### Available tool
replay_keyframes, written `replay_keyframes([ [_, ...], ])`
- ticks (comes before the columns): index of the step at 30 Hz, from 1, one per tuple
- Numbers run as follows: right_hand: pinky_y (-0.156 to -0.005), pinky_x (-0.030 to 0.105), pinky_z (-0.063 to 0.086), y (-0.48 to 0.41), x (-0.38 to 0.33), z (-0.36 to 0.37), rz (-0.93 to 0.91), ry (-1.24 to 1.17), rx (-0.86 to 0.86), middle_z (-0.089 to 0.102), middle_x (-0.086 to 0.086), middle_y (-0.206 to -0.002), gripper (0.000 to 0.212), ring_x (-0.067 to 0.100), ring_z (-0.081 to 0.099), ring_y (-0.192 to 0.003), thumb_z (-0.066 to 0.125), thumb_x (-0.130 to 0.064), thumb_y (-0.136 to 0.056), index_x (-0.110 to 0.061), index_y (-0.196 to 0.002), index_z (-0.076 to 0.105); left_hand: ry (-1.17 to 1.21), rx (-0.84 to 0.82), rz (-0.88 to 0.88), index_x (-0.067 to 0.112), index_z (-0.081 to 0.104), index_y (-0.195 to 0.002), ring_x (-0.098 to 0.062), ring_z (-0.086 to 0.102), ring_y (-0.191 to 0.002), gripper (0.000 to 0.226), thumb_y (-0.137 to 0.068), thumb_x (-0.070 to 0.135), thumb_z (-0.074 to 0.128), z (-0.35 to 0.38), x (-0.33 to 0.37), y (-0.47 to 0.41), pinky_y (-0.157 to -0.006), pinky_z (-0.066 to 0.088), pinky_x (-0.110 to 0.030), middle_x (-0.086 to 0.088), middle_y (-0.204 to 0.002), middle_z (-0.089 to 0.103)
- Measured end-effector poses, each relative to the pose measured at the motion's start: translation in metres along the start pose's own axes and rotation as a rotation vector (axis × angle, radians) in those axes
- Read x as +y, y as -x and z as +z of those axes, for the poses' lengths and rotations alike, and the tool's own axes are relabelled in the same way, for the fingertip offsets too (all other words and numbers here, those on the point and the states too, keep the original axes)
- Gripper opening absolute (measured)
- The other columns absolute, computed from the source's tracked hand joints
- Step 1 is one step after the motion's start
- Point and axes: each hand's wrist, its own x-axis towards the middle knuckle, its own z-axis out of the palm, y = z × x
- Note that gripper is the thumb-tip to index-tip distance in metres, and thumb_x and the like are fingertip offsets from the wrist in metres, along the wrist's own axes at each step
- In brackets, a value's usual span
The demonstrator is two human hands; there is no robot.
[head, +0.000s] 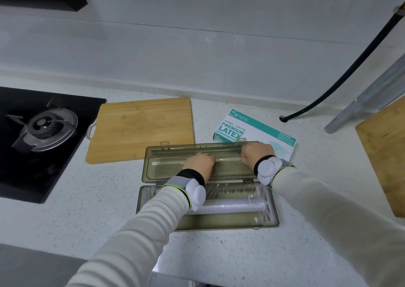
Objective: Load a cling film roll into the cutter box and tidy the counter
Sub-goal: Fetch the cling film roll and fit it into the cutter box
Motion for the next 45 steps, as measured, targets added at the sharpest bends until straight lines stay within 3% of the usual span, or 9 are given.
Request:
replay_keyframes([
  [6,-0.082,0.034,0.046,-0.004,0.002,0.002,-0.001,0.006,0.005,0.065,0.01,-0.114,0.025,0.029,0.061,-0.104,0.044,-0.014,-0.094,-0.006,-0.108,0.063,-0.024,-0.001,-0.002,0.011,0.052,-0.127,-0.031,0.058,-0.107,0.037,-0.093,0.003,0.039,0.002,0.0,-0.001,-0.082,0.052,-0.042,-0.012,-0.119,0.06],
  [11,-0.084,0.037,0.047,-0.002,0.013,0.008,-0.009,0.005,0.036,0.051,0.014,-0.126,0.035,0.027,0.054,-0.115,0.038,-0.006,-0.095,-0.007,-0.129,0.044,-0.021,0.003,0.005,0.01,0.052,-0.127,-0.03,0.058,-0.108,0.036,-0.094,0.004,0.039,0.003,0.0,0.0,-0.083,0.053,-0.041,-0.012,-0.12,0.059],
  [19,-0.08,0.037,0.047,0.002,0.026,0.008,0.024,-0.03,0.029,0.049,0.012,-0.122,0.024,0.028,0.051,-0.113,0.042,-0.009,-0.095,-0.007,-0.115,0.055,-0.023,0.014,0.003,0.011,0.051,-0.128,-0.031,0.057,-0.111,0.036,-0.094,0.004,0.039,0.005,-0.001,0.001,-0.083,0.051,-0.041,-0.011,-0.122,0.058],
  [24,-0.078,0.036,0.047,0.009,0.024,0.006,-0.004,-0.109,0.148,0.052,0.007,-0.12,0.024,0.026,0.053,-0.11,0.039,-0.016,-0.098,-0.013,-0.115,0.057,-0.042,0.027,0.001,0.012,0.053,-0.125,-0.031,0.058,-0.108,0.036,-0.093,0.003,0.04,0.007,-0.002,0.0,-0.079,0.051,-0.04,-0.011,-0.118,0.06],
  [28,-0.09,0.035,0.044,0.012,0.009,0.001,-0.106,-0.211,0.012,0.054,0.002,-0.127,0.03,0.025,0.051,-0.118,0.037,-0.023,-0.098,-0.024,-0.121,0.057,-0.057,0.017,0.001,0.011,0.052,-0.122,-0.032,0.059,-0.104,0.034,-0.091,0.002,0.042,0.006,-0.001,0.0,-0.076,0.05,-0.039,-0.012,-0.114,0.06],
  [32,-0.097,0.036,0.042,0.011,0.0,-0.001,-0.063,-0.156,-0.148,0.054,0.001,-0.134,0.037,0.025,0.051,-0.121,0.037,-0.017,-0.096,-0.028,-0.126,0.056,-0.055,0.011,0.003,0.01,0.052,-0.125,-0.032,0.058,-0.105,0.036,-0.091,0.002,0.042,0.004,-0.001,0.001,-0.078,0.05,-0.039,-0.012,-0.115,0.06],
  [41,-0.096,0.037,0.044,0.012,0.008,0.001,0.038,-0.024,-0.194,0.057,0.008,-0.13,0.037,0.028,0.056,-0.116,0.04,-0.016,-0.094,-0.021,-0.126,0.058,-0.035,0.007,-0.002,0.011,0.052,-0.126,-0.032,0.061,-0.1,0.038,-0.09,0.0,0.042,0.001,0.0,0.004,-0.074,0.05,-0.037,-0.012,-0.114,0.06],
  [45,-0.092,0.035,0.045,0.01,0.005,0.001,0.038,0.043,-0.181,0.06,0.009,-0.126,0.035,0.028,0.059,-0.113,0.04,-0.015,-0.095,-0.017,-0.124,0.06,0.067,0.034,-0.02,0.012,0.05,-0.127,-0.033,0.064,-0.093,0.04,-0.09,0.0,0.042,0.0,-0.001,0.008,-0.071,0.052,-0.039,-0.006,-0.126,0.049],
])
